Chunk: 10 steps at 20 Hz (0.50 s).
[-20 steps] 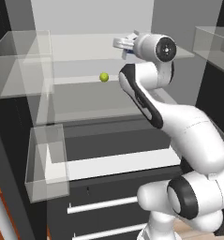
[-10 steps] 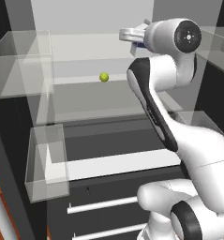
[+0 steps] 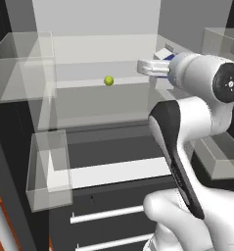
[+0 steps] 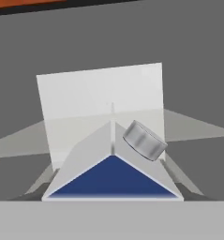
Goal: Take out the milk from the fridge and place it on the tray on the counter. Then take the sugar cube near the tray and place it in the tray.
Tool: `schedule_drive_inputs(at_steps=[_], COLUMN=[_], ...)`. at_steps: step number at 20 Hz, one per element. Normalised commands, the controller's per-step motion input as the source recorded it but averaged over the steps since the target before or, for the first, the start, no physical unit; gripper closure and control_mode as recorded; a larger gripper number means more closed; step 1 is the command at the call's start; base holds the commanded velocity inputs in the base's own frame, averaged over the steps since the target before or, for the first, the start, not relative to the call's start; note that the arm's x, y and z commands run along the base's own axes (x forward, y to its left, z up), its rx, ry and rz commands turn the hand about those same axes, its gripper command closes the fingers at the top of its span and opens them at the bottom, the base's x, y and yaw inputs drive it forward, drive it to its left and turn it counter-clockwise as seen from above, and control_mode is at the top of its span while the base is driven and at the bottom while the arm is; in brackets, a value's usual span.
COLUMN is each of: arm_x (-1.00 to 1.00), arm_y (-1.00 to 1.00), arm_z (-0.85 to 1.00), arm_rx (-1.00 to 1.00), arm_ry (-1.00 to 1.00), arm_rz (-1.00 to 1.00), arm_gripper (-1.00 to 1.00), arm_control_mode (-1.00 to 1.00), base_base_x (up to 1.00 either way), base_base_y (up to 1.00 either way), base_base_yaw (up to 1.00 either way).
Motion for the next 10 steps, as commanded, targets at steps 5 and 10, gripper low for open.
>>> schedule_drive_inputs(at_steps=[5, 10], arm_x=[-0.84, -0.13], arm_y=[-0.03, -0.16], arm_z=[-0.41, -0.41], arm_rx=[-0.08, -0.01], arm_ry=[0.06, 0.06], arm_rz=[0.03, 0.04], arm_gripper=[1.00, 1.00], arm_control_mode=[-1.00, -1.00], base_base_x=[0.00, 0.00], base_base_y=[0.00, 0.00], base_base_yaw=[0.00, 0.00])
